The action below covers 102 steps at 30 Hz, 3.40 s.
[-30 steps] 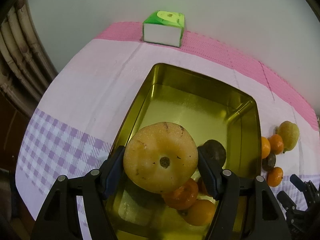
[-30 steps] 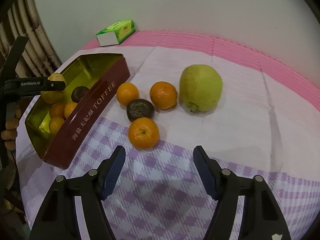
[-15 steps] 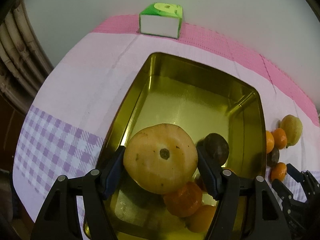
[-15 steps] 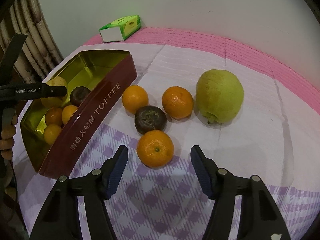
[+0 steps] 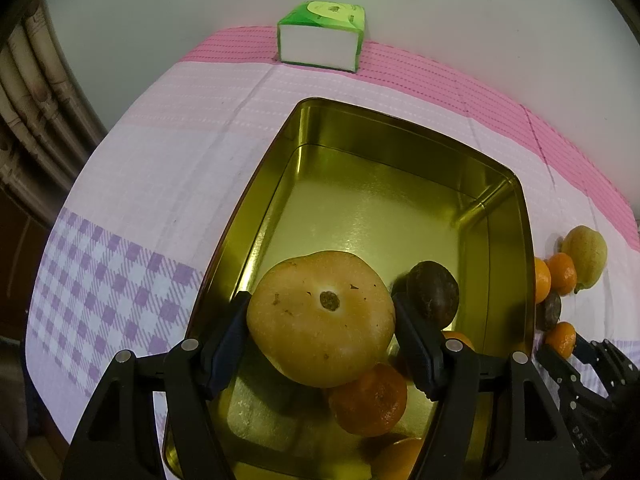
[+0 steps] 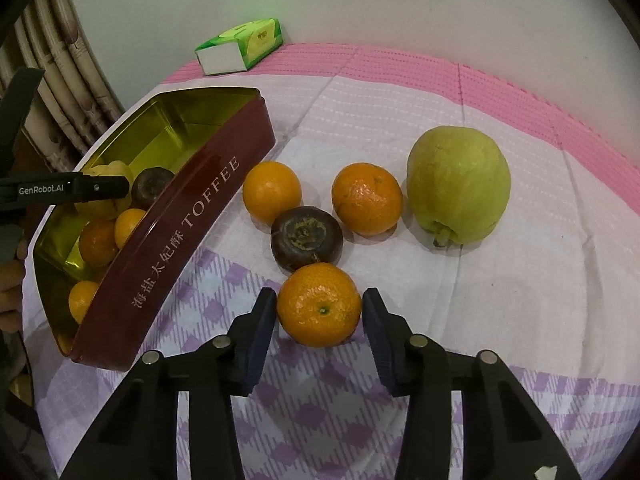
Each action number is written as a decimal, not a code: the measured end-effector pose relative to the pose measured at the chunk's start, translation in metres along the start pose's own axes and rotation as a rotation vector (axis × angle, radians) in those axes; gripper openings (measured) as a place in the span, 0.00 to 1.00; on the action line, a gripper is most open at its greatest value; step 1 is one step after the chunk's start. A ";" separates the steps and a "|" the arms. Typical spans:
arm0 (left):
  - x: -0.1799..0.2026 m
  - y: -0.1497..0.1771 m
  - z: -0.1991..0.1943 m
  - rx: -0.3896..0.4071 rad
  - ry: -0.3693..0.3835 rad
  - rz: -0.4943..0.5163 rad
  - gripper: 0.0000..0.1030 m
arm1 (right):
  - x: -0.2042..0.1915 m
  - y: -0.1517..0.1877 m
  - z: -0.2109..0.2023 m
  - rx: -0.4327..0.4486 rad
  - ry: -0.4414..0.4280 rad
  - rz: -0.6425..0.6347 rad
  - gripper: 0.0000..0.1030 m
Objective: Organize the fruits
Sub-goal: 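Lower the tan pear into the tin and open the left gripper while the right gripper grasps a mandarin, then carry the mandarin into the gold tin and open the right gripper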
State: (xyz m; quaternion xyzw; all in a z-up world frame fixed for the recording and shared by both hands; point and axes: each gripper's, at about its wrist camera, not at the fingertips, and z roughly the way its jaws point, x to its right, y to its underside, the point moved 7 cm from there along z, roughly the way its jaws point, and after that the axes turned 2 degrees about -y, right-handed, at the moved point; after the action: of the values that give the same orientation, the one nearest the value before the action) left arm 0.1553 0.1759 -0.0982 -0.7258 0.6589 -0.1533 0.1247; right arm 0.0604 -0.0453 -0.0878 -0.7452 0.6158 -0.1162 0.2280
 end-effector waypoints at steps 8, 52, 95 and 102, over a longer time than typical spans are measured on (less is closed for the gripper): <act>-0.001 0.000 -0.001 0.001 -0.002 0.000 0.68 | -0.001 -0.001 0.000 0.001 0.001 -0.003 0.36; -0.033 -0.008 -0.079 0.204 -0.032 -0.082 0.86 | -0.037 -0.023 -0.040 0.069 -0.032 -0.068 0.36; -0.067 0.007 -0.083 0.223 -0.151 -0.111 0.89 | -0.141 -0.031 -0.004 0.003 -0.129 -0.277 0.36; -0.068 0.008 -0.084 0.222 -0.143 -0.121 0.89 | -0.143 -0.030 -0.003 -0.002 -0.137 -0.277 0.37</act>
State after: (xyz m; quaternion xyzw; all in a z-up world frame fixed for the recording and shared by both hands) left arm 0.1098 0.2447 -0.0273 -0.7550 0.5824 -0.1803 0.2414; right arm 0.0548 0.0968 -0.0551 -0.8294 0.4903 -0.0949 0.2505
